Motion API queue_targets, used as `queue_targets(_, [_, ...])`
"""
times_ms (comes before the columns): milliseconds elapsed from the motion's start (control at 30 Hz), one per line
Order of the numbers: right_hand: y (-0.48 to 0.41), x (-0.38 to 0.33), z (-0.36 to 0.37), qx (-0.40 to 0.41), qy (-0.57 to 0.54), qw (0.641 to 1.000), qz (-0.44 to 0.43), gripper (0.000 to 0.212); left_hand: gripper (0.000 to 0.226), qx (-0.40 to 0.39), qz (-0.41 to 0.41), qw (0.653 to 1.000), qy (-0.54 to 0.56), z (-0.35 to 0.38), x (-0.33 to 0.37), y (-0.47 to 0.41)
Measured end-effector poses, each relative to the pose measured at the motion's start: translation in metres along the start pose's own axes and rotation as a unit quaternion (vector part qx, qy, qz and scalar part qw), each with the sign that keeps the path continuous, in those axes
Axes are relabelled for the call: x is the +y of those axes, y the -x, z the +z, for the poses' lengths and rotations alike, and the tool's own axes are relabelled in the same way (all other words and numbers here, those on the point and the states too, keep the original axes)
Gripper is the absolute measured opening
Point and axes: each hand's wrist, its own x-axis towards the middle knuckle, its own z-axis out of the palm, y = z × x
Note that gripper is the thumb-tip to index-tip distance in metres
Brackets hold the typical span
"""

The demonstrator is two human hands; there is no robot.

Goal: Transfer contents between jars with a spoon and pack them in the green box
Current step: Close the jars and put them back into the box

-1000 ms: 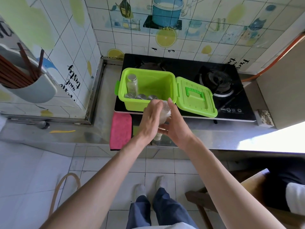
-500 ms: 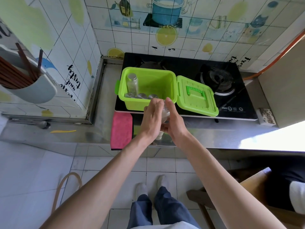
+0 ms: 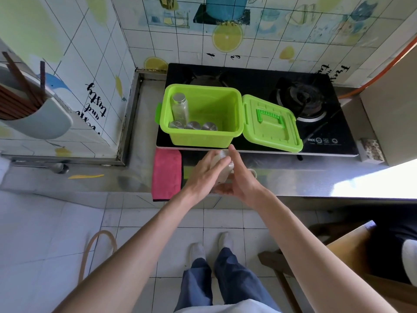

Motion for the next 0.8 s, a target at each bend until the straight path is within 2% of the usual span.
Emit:
queue_targets(67, [0.002,0.004,-0.004,-0.027,0.021,0.999,0.011,0.086,0.035,0.009,-0.001,1.0,0.004,0.001,-0.006,0.0])
queue_targets(133, [0.002,0.006,-0.009,-0.012,0.033,0.999,0.019,0.081,0.04,0.026,-0.001,1.0,-0.002,0.0,-0.012,-0.001])
queue_targets(267, [-0.011,0.022,-0.038,0.121,0.078,0.99,-0.008,0.045,0.045,0.057,-0.036,0.997,-0.024,-0.009,-0.027,-0.007])
queue_targets(367, [-0.027,0.036,-0.066,0.184,0.206,0.96,-0.032,0.029,0.059,0.066,-0.1,0.992,-0.037,-0.014,-0.035,-0.008])
queue_targets(467, [-0.037,0.041,-0.078,0.233,0.35,0.907,-0.024,0.021,0.056,0.048,-0.148,0.988,0.015,-0.012,-0.036,-0.009])
queue_targets(600, [-0.052,0.04,-0.08,0.241,0.407,0.881,-0.036,0.026,0.038,0.006,-0.115,0.993,0.004,-0.007,-0.043,-0.014])
queue_targets(700, [-0.069,0.038,-0.08,0.234,0.484,0.84,-0.076,0.035,0.068,0.039,-0.14,0.988,-0.041,-0.009,-0.064,-0.023])
queue_targets(800, [-0.088,0.035,-0.079,0.211,0.555,0.799,-0.092,0.043,0.07,0.035,-0.157,0.984,-0.074,-0.009,-0.078,-0.029])
